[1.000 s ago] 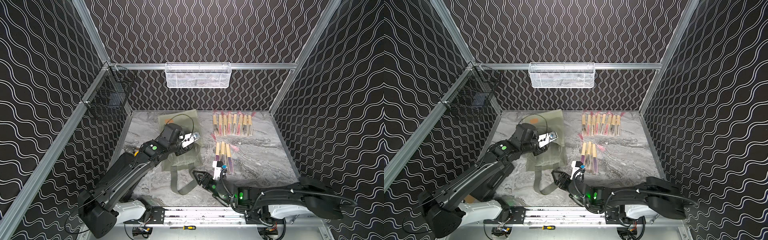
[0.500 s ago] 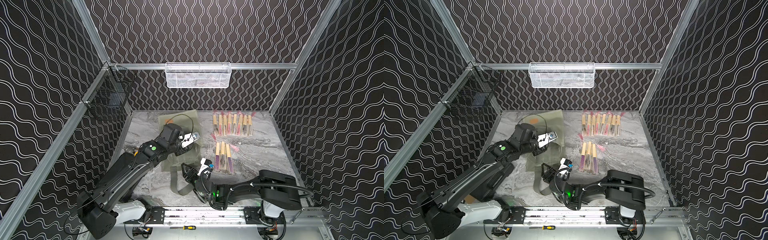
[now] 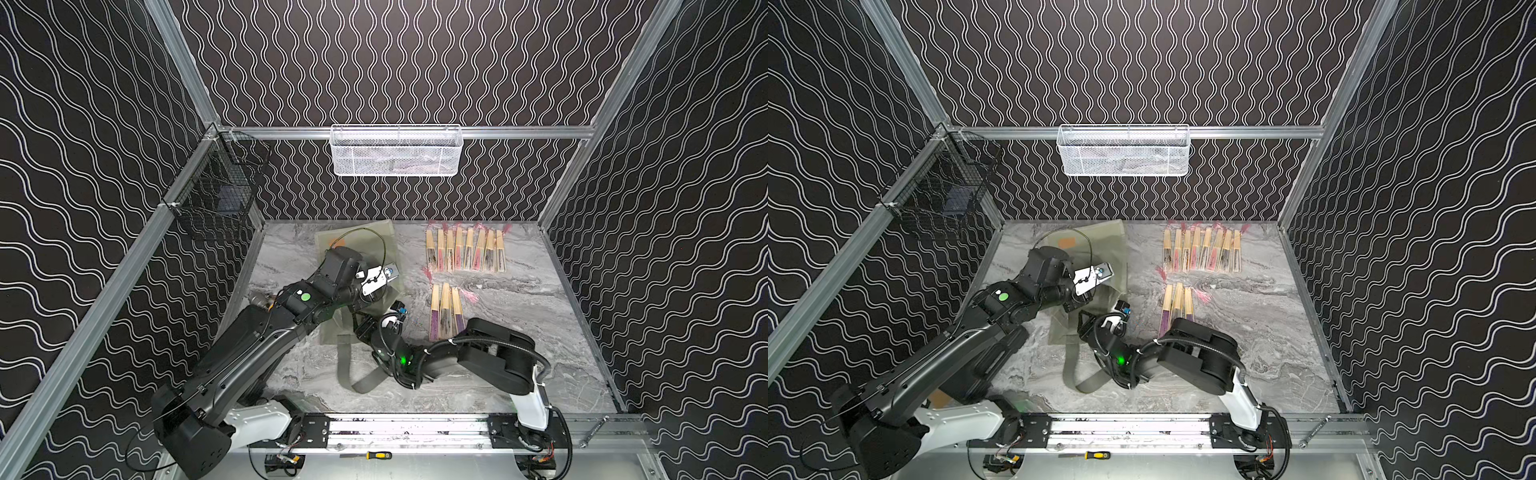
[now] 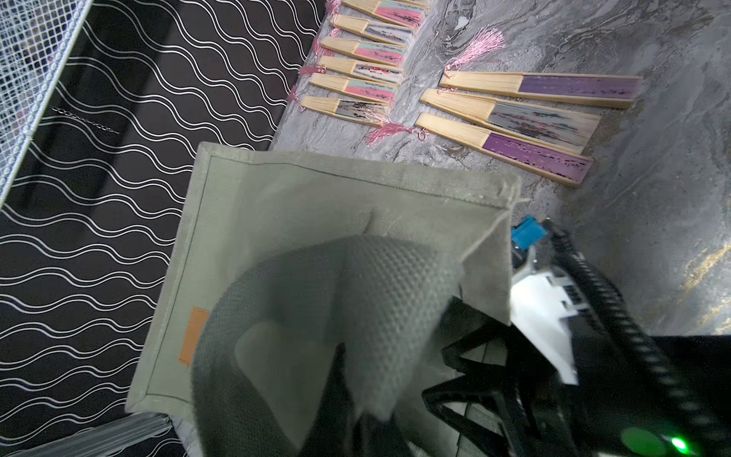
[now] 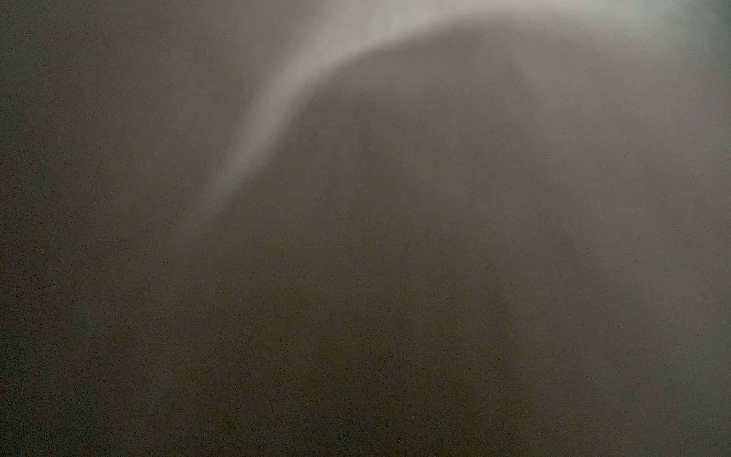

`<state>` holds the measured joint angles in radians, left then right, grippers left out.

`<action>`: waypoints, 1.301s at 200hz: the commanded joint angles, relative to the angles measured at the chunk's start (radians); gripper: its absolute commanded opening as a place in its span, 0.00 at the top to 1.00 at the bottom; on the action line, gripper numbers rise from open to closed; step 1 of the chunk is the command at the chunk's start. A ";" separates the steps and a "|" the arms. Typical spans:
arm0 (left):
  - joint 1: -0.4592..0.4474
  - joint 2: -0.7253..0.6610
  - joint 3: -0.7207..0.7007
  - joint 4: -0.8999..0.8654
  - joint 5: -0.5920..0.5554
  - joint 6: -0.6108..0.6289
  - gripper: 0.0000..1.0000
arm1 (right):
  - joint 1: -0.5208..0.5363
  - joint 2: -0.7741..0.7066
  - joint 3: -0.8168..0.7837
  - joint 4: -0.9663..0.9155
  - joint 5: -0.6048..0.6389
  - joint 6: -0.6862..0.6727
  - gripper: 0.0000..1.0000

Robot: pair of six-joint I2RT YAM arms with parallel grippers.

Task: Take out the folding fans from the tote bags
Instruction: Pick up the folding fan from the canvas bag.

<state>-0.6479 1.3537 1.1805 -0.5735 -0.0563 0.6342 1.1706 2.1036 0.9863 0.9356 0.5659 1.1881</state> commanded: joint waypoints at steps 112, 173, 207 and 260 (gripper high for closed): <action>0.001 0.015 0.014 0.023 0.009 -0.017 1.00 | 0.030 0.149 0.113 0.146 0.129 -0.608 0.44; 0.002 0.022 0.017 0.020 0.007 -0.019 1.00 | 0.092 0.170 0.065 0.360 0.130 -0.939 0.39; 0.002 0.022 0.016 0.020 0.008 -0.019 1.00 | 0.115 0.200 0.068 0.399 0.121 -1.031 0.36; 0.001 0.021 0.016 0.019 0.012 -0.021 1.00 | 0.075 0.180 0.127 0.149 0.060 -0.834 0.37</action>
<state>-0.6472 1.3735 1.1851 -0.5922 -0.0589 0.6277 1.2701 2.3035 1.0729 1.2144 0.6613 0.2287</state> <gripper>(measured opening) 0.055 0.631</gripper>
